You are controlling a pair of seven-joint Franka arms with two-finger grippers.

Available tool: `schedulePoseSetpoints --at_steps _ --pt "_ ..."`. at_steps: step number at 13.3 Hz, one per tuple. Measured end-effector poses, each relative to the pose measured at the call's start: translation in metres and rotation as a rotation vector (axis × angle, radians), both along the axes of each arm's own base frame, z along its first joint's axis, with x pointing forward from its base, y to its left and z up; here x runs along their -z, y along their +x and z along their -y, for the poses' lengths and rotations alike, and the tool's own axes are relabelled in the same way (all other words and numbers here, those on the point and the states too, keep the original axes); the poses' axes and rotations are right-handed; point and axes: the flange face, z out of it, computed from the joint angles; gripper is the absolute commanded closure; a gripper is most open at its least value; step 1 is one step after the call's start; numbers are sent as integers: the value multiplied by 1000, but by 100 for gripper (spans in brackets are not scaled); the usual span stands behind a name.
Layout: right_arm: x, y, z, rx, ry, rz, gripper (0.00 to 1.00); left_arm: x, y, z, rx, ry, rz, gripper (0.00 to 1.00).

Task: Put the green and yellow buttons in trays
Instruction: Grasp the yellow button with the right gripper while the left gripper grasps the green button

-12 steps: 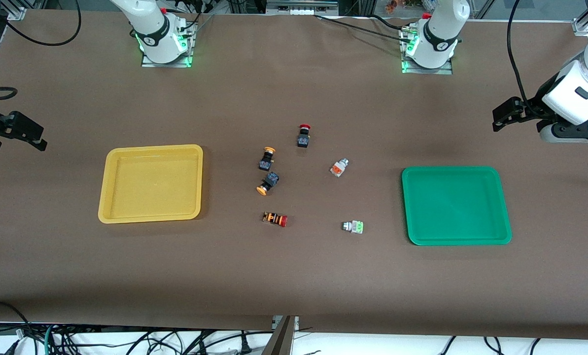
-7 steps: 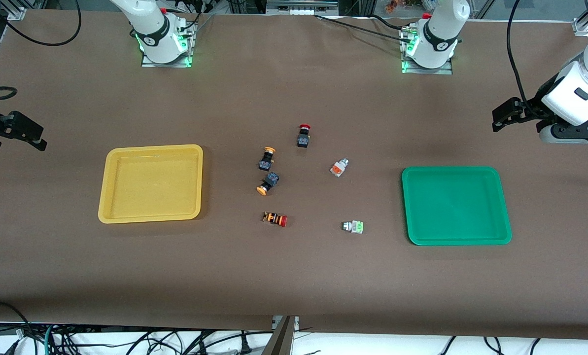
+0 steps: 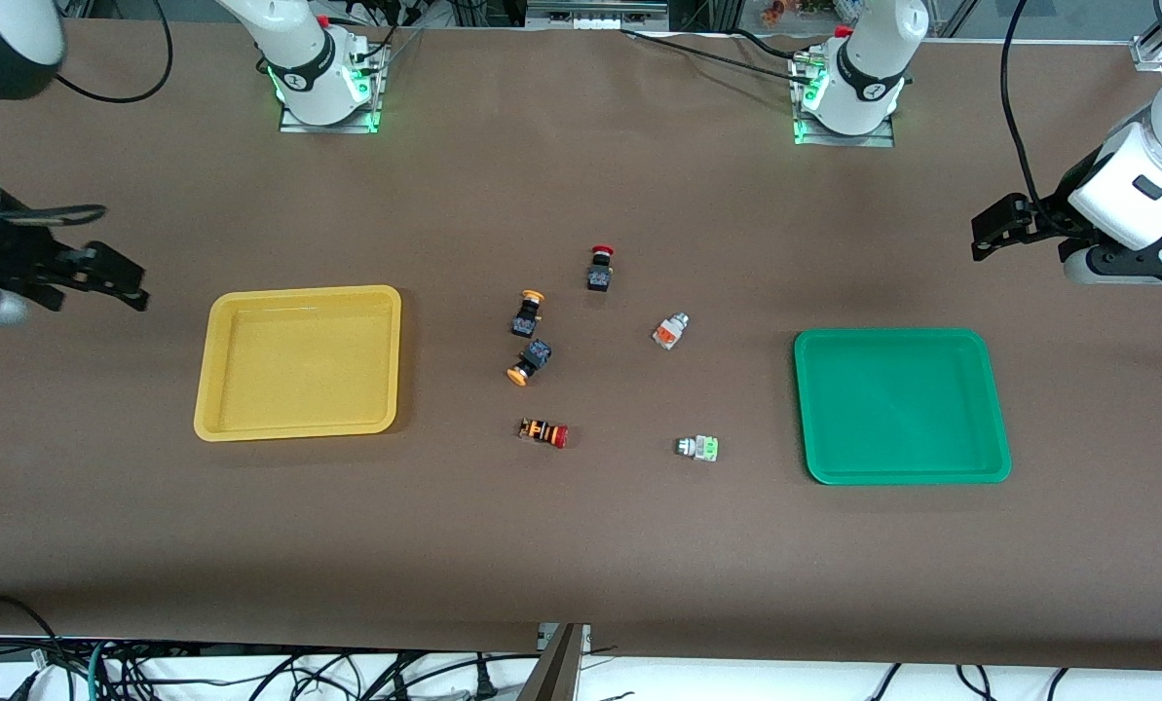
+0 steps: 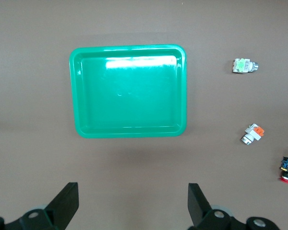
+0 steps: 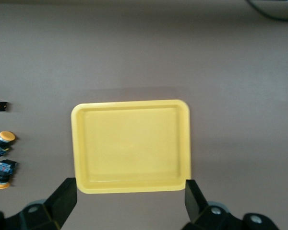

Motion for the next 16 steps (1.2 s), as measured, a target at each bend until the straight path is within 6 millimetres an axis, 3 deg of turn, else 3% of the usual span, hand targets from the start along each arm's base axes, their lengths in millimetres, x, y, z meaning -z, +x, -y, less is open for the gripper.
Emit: schedulePoseSetpoints --at_steps 2,5,9,13,16 --pt "24 6 -39 37 3 -34 0 0 0 0 1 0 0 0" --pt "67 16 -114 105 8 -43 1 1 0 2 3 0 -2 0" --pt "144 26 -207 178 31 -12 1 13 -5 5 11 6 -86 0" --pt "230 13 -298 308 64 6 1 61 6 31 57 -8 -202 0" --pt "280 -3 -337 436 69 -7 2 115 24 64 106 -41 -271 0"
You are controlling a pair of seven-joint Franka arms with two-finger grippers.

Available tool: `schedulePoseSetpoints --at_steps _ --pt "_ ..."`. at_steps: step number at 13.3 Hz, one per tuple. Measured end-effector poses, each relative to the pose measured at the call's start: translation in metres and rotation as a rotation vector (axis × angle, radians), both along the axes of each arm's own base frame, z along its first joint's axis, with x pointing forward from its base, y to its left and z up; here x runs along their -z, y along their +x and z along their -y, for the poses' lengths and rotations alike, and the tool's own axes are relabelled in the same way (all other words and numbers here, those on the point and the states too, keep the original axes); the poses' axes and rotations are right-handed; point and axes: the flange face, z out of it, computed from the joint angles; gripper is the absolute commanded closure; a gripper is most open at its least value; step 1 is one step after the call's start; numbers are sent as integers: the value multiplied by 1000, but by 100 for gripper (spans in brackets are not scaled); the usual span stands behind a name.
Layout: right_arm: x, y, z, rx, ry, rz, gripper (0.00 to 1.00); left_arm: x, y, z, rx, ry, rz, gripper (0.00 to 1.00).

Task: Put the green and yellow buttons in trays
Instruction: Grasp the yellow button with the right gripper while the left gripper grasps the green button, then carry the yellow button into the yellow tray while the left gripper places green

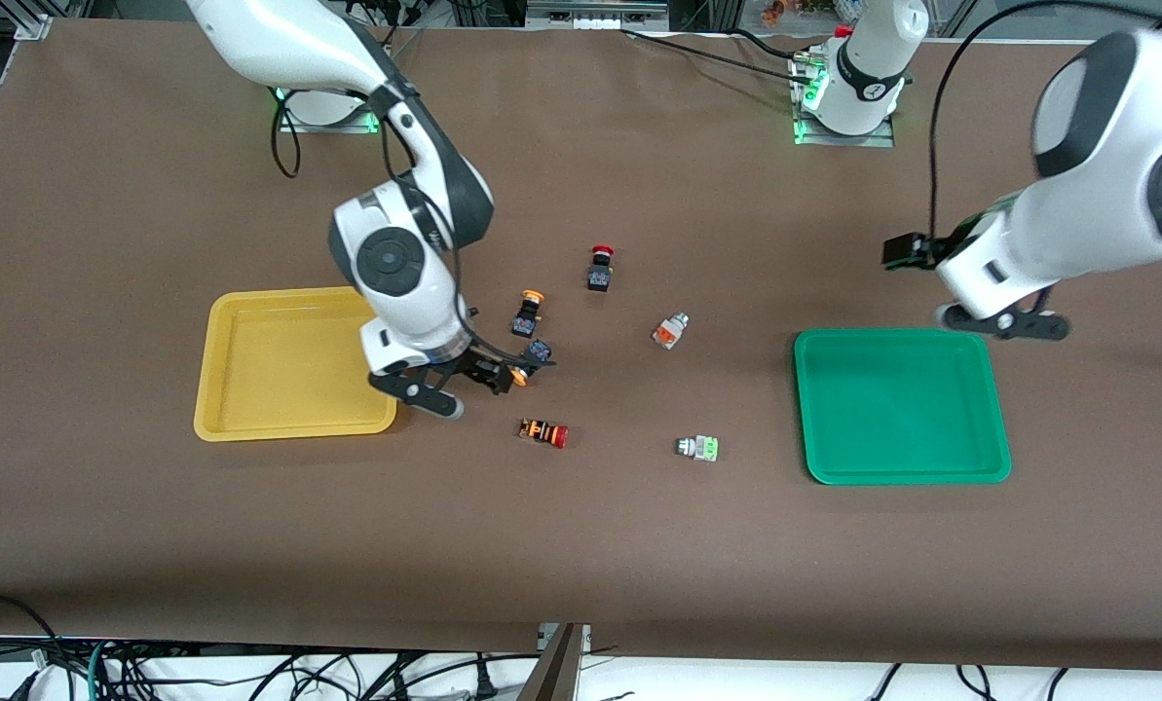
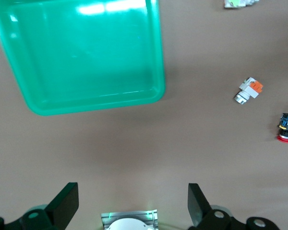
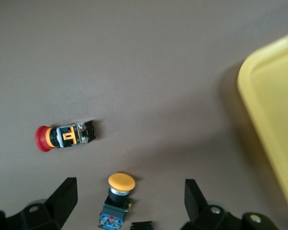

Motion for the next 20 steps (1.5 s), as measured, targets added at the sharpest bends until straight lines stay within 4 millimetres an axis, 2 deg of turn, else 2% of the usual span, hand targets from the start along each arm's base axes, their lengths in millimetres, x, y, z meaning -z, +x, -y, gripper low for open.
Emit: schedulePoseSetpoints --at_steps 3,7,9,13,15,16,17,20 --pt "29 -6 -8 98 -5 -22 2 57 10 55 82 -13 -36 0" --pt "64 -15 -22 200 6 -22 2 139 11 128 183 -29 -54 0" --pt "73 -17 -25 211 4 -26 3 166 11 145 202 -35 -55 0" --pt "78 -16 -29 248 28 -3 5 199 11 162 219 -46 -43 0" --pt "91 -20 -33 247 33 1 6 216 5 185 241 -49 -34 0" --pt "100 -23 -36 248 33 0 16 225 0 198 242 -47 -29 0" --pt "108 -26 -40 252 33 -1 20 235 -6 211 241 -43 -25 0" --pt "119 -31 -45 255 29 -7 52 262 -15 233 244 -46 -7 0"
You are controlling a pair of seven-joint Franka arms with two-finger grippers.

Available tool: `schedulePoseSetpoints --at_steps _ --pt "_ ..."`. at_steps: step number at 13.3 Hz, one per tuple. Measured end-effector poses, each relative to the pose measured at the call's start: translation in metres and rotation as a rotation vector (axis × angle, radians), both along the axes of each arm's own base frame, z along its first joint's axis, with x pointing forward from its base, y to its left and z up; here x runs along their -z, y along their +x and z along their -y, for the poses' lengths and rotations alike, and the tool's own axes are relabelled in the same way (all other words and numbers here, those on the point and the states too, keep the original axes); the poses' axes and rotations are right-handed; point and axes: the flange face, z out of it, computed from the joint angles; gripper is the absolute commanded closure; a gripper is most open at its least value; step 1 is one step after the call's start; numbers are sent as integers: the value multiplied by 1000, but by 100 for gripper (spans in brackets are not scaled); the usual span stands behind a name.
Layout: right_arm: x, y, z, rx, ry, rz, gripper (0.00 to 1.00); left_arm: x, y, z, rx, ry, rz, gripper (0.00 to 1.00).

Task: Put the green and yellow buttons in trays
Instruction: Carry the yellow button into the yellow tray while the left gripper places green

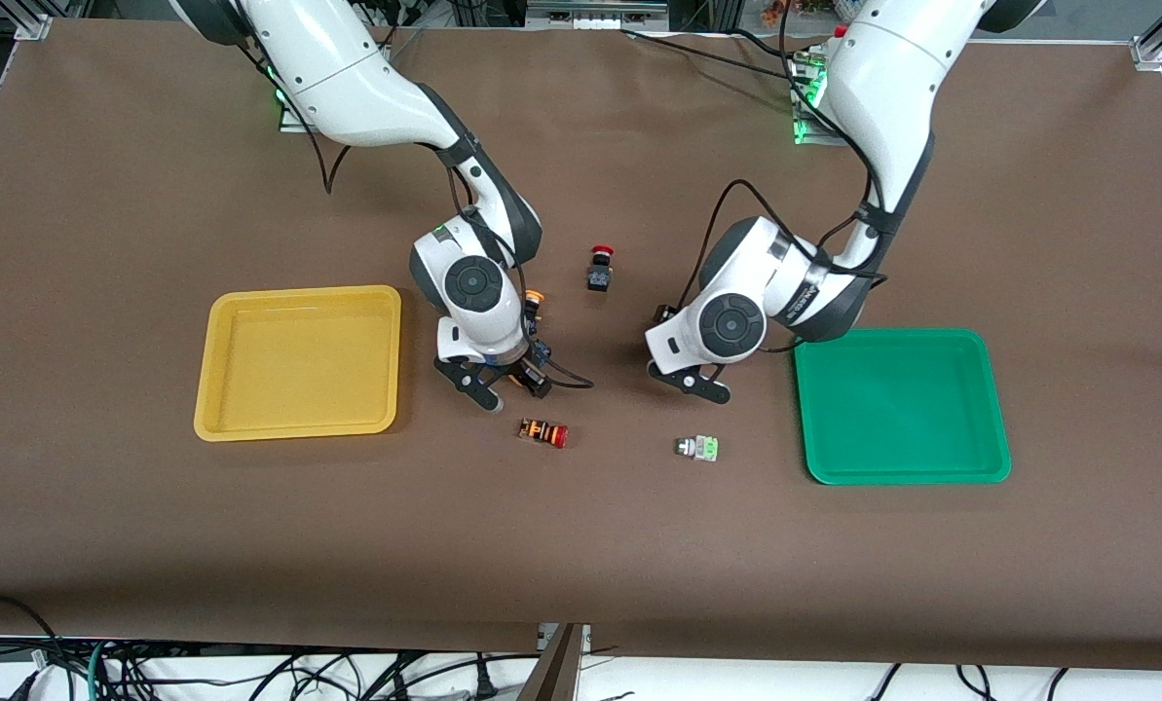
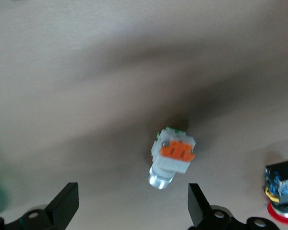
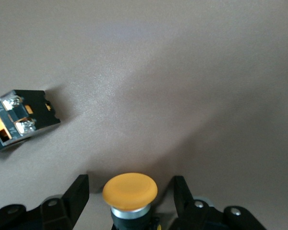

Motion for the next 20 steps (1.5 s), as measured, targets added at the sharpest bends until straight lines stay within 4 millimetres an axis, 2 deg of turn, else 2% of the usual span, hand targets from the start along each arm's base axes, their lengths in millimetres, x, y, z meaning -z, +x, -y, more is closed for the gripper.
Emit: schedulePoseSetpoints --at_steps 3,5,6,7,9,10,11,12,14,15,16,17,18,20 --pt "-2 1 0 1 1 3 75 24 -5 8 -10 -7 17 0" --pt "-2 1 0 0 2 4 94 35 -20 27 -33 7 23 0" --pt "-2 1 0 -1 2 5 100 38 -29 37 -39 17 22 0" --pt "-3 2 1 -4 2 6 100 39 -35 45 -39 23 20 0" --pt "-8 12 11 -28 -3 18 100 43 -38 46 -43 30 18 1" --pt "-17 24 23 -55 -9 23 100 45 -37 45 -47 31 19 8" --pt "-32 37 41 -89 -22 14 100 47 -36 43 -50 31 22 22" --pt "-53 52 63 -127 -27 -6 100 50 -36 43 -51 31 22 51" --pt "-103 76 120 -217 -8 -53 100 54 -36 42 -36 42 30 88" --pt "-124 85 153 -261 -3 -77 100 54 -35 41 -28 48 36 94" --pt "-137 91 182 -292 -3 -99 100 54 -35 41 -24 51 39 96" --pt "-142 95 209 -313 -4 -116 100 53 -34 41 -22 53 42 96" --pt "-138 98 232 -328 -8 -130 100 51 -34 39 -22 59 38 95" --pt "-110 95 275 -358 -21 -176 100 36 -28 29 -12 106 21 95"
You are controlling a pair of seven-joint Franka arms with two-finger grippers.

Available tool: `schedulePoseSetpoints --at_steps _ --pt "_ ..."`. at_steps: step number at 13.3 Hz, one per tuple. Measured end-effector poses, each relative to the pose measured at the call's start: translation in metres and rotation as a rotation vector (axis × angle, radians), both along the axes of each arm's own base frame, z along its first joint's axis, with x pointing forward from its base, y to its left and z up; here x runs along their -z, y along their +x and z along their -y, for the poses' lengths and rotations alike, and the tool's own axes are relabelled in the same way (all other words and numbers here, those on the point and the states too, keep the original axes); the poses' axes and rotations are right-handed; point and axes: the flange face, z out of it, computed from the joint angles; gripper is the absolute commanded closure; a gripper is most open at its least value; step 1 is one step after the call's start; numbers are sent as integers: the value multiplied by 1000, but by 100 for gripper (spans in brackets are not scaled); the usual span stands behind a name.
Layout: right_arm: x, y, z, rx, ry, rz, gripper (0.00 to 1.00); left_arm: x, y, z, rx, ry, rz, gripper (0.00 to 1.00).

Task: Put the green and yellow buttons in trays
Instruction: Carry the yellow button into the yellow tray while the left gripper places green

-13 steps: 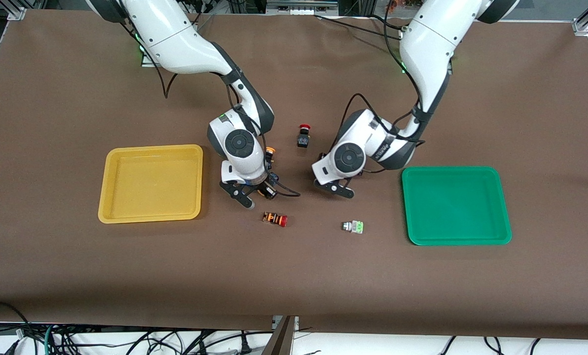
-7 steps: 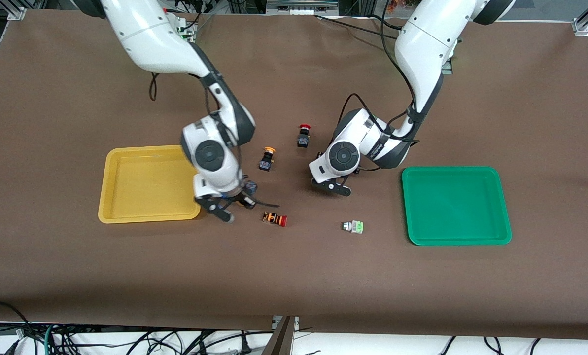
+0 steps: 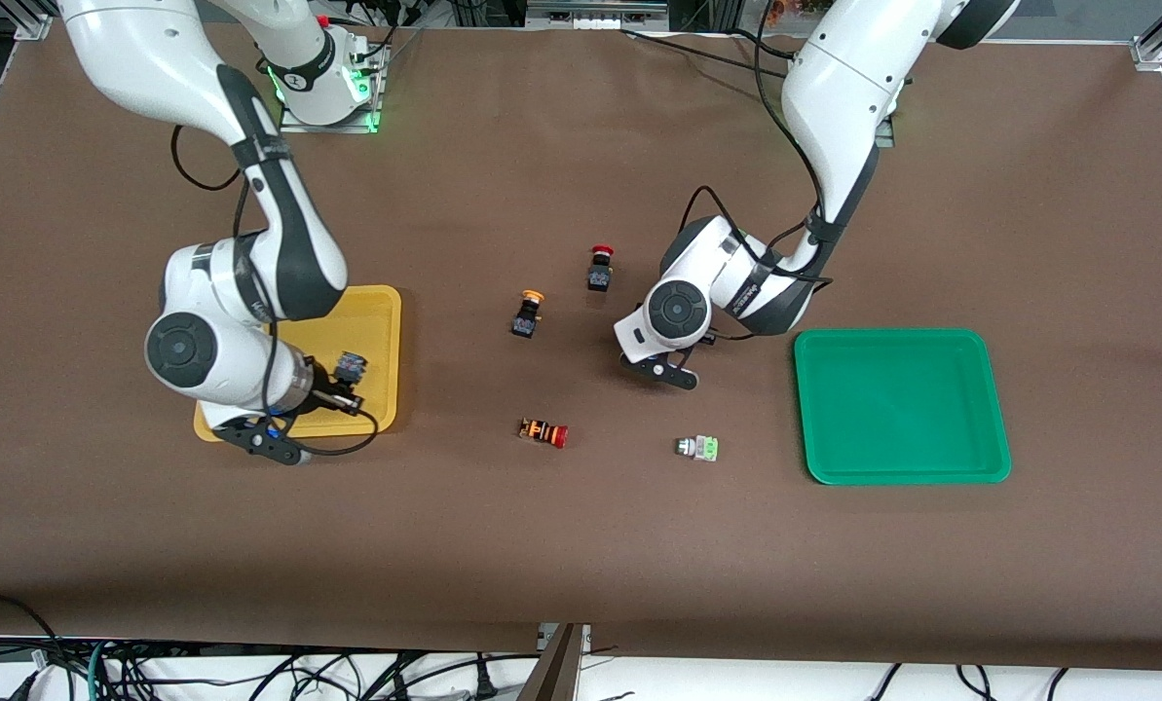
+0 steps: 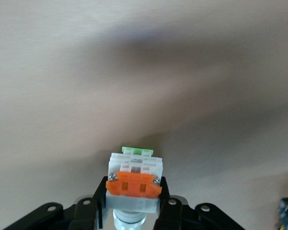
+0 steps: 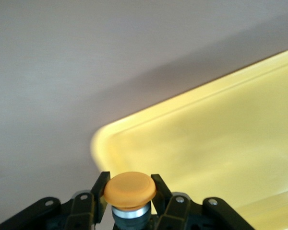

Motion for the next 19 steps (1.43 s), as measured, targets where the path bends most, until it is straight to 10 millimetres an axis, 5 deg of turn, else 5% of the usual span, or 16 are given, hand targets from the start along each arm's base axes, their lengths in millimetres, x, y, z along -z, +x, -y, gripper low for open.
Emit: schedulePoseSetpoints --at_steps 4,7,8,10,11,13,14,15,17,19 --pt "46 -14 74 -69 -35 -22 100 -82 43 -61 36 83 34 91" --pt "66 -26 114 -110 -49 -16 96 -107 92 -162 159 10 18 84" --pt "72 -29 128 -122 -46 -24 86 -107 105 -203 205 -24 1 84" --pt "76 -35 146 -134 -39 -39 19 -96 119 -275 277 -86 -39 84" --pt "76 -36 149 -134 -38 -41 11 -85 121 -298 300 -109 -57 84" --pt "71 -37 147 -135 -35 -34 4 -60 125 -318 338 -141 -67 82" --pt "66 -36 147 -134 -33 -30 4 -47 124 -318 349 -150 -74 58" --pt "58 -35 146 -133 -30 -23 4 -35 123 -315 354 -157 -85 1" --pt "32 -33 141 -107 -21 -7 4 -22 121 -307 364 -167 -97 0" --pt "1 -31 110 -49 0 -5 4 -26 123 -300 374 -171 -87 0"
